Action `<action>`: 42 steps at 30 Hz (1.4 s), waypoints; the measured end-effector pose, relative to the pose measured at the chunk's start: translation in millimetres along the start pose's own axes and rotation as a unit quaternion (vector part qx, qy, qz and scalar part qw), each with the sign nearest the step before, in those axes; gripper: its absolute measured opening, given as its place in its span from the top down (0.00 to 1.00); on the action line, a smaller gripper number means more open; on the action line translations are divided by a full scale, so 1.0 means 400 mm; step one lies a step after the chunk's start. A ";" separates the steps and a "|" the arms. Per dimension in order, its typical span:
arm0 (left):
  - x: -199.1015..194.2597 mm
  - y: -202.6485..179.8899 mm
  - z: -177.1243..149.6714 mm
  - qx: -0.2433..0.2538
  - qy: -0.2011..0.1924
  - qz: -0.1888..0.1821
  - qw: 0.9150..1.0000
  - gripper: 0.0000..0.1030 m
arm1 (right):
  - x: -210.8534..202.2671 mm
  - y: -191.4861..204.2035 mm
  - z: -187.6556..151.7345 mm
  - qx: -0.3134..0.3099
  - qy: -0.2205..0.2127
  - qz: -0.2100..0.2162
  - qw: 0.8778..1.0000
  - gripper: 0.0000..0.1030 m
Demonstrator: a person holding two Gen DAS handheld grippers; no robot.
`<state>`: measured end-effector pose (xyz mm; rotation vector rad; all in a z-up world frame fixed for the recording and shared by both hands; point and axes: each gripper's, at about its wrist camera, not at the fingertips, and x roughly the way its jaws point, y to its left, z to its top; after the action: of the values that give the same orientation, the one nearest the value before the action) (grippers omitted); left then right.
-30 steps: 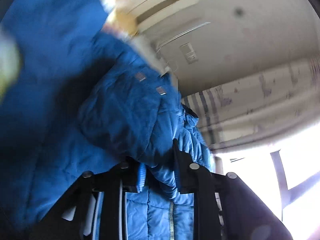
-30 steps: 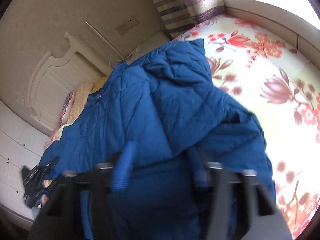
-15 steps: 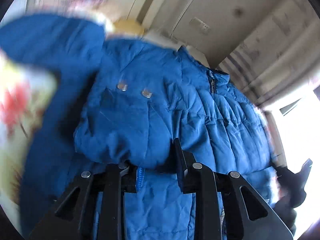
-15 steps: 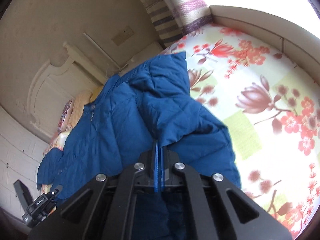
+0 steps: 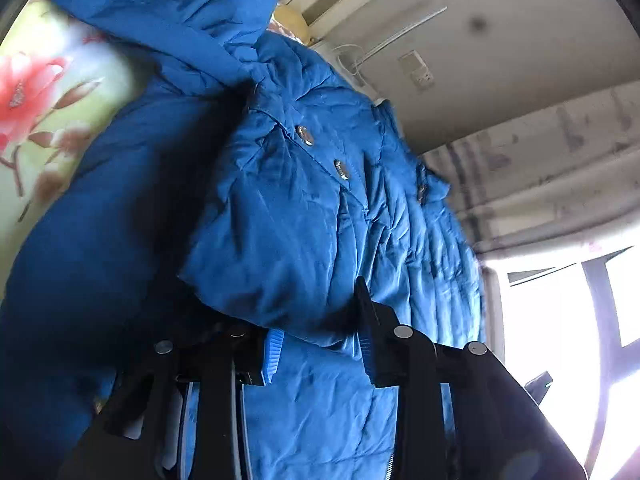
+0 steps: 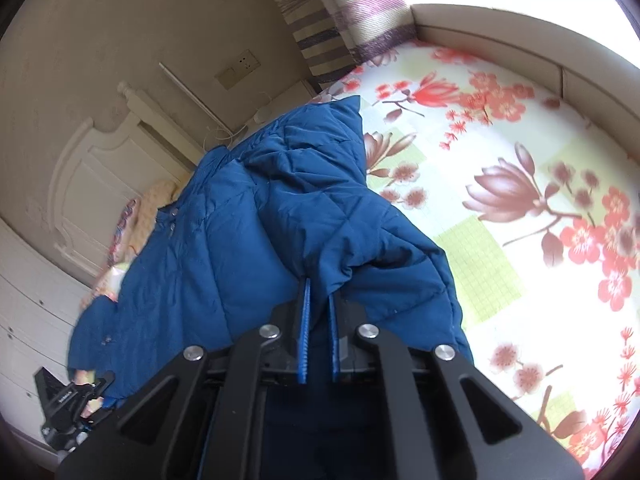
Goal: Fold large clothes
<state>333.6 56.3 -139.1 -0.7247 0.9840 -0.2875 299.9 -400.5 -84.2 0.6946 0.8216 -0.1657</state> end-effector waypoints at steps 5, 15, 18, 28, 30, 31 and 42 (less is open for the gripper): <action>-0.050 -0.115 -0.044 0.127 -0.036 0.126 0.983 0.58 | 0.001 -0.011 0.003 0.009 -0.002 0.002 1.000 0.94; -0.327 -0.212 -0.043 0.176 -0.307 0.216 0.910 0.10 | -0.014 -0.010 0.007 0.014 0.007 -0.013 1.000 0.86; -0.242 -0.240 0.006 0.237 -0.221 0.212 0.922 0.06 | -0.080 0.032 0.000 -0.021 -0.034 -0.054 0.998 0.70; 0.133 -0.187 0.025 0.278 -0.039 0.242 0.929 0.06 | 0.004 0.162 0.074 -0.170 -0.037 -0.098 0.980 0.67; 0.145 -0.180 0.012 0.292 -0.046 0.247 0.923 0.06 | 0.072 0.139 0.080 -0.181 0.009 -0.132 0.974 0.64; 0.146 -0.182 0.009 0.296 -0.045 0.249 0.921 0.06 | 0.093 0.122 0.080 -0.182 0.025 -0.131 0.974 0.64; 0.149 -0.176 0.004 0.299 -0.051 0.244 0.921 0.04 | 0.143 0.218 0.276 -0.175 -0.023 -0.122 0.977 0.61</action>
<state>373.6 -26.4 -130.3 0.0728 0.8786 -0.0960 441.3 -395.7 -29.1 0.2560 0.8628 -0.2512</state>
